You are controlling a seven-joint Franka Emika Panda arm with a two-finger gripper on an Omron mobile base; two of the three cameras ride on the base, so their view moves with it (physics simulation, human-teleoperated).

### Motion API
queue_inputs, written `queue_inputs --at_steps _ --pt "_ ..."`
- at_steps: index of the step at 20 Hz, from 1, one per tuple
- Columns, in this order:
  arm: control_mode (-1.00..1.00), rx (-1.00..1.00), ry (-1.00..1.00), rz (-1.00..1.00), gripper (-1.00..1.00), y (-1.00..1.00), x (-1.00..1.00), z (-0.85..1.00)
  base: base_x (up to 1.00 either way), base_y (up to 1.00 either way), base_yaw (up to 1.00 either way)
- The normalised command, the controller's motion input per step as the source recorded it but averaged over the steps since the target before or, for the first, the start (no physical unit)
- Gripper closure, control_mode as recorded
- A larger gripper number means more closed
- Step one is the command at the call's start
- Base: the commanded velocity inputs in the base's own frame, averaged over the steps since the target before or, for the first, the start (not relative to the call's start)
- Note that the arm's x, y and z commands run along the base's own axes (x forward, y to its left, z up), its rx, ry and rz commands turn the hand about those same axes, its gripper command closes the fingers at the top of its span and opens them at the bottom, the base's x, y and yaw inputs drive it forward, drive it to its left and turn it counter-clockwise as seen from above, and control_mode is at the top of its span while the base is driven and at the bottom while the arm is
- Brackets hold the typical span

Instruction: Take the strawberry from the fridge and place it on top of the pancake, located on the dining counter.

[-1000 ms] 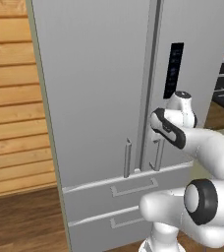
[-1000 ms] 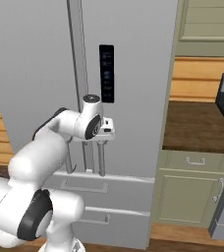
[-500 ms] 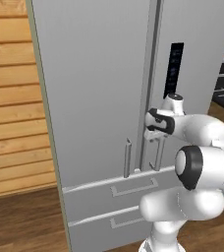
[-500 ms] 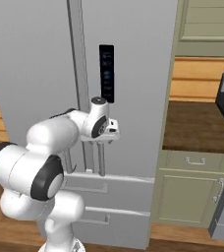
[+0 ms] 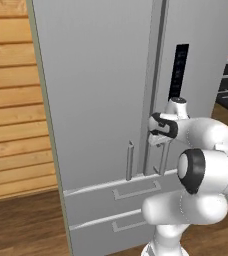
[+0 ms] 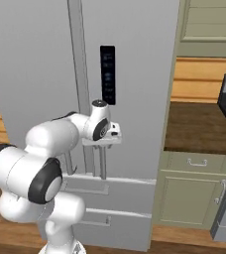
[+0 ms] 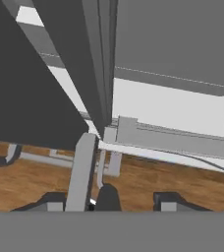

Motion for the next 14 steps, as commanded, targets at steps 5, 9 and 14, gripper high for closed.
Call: queue_inputs --at_steps 5,9,14 --pt "-1.0 0.0 -0.05 0.0 1.0 -0.57 -0.96 -0.04 0.0 0.0 0.0" --pt "-1.0 0.0 -0.09 0.0 1.0 -0.71 -0.9 0.0 0.0 0.0 0.0" --pt "-1.0 -0.03 -0.04 0.0 -1.0 -0.03 -0.32 0.02 0.0 0.0 0.0"
